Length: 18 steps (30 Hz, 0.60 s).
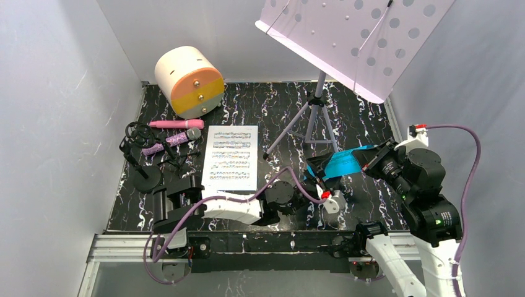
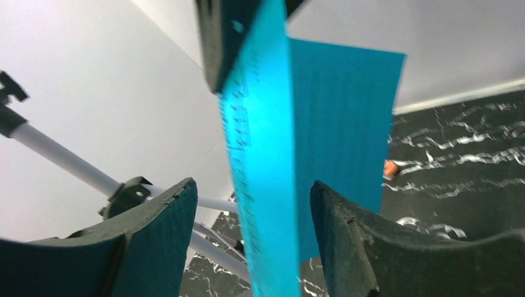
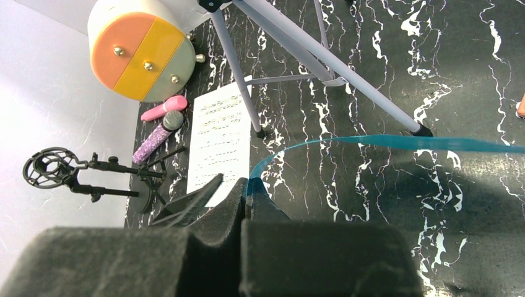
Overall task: Pack up the instrument practice props
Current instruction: Pick up the sheet music from the music stand.
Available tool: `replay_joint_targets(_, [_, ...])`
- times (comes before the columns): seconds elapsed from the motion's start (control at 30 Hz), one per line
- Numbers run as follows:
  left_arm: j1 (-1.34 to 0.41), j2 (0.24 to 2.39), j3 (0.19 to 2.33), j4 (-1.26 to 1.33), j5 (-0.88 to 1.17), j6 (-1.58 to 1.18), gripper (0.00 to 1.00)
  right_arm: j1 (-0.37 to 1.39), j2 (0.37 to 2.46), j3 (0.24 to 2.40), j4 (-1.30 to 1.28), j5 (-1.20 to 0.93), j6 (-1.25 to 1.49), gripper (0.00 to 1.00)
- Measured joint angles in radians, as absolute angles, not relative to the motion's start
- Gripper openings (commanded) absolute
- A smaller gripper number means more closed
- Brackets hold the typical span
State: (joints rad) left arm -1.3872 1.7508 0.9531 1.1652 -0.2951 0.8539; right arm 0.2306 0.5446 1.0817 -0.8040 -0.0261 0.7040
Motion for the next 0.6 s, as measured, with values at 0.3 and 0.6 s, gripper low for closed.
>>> replay_joint_targets(0.3, [-1.388, 1.751, 0.976, 1.216, -0.318, 0.867, 0.15, 0.231, 0.536, 1.071, -0.801, -0.021, 0.707, 0.06])
replay_joint_targets(0.6, [-1.388, 1.711, 0.905, 1.209, -0.333, 0.866, 0.00, 0.231, 0.535, 1.062, -0.801, -0.018, 0.710, 0.43])
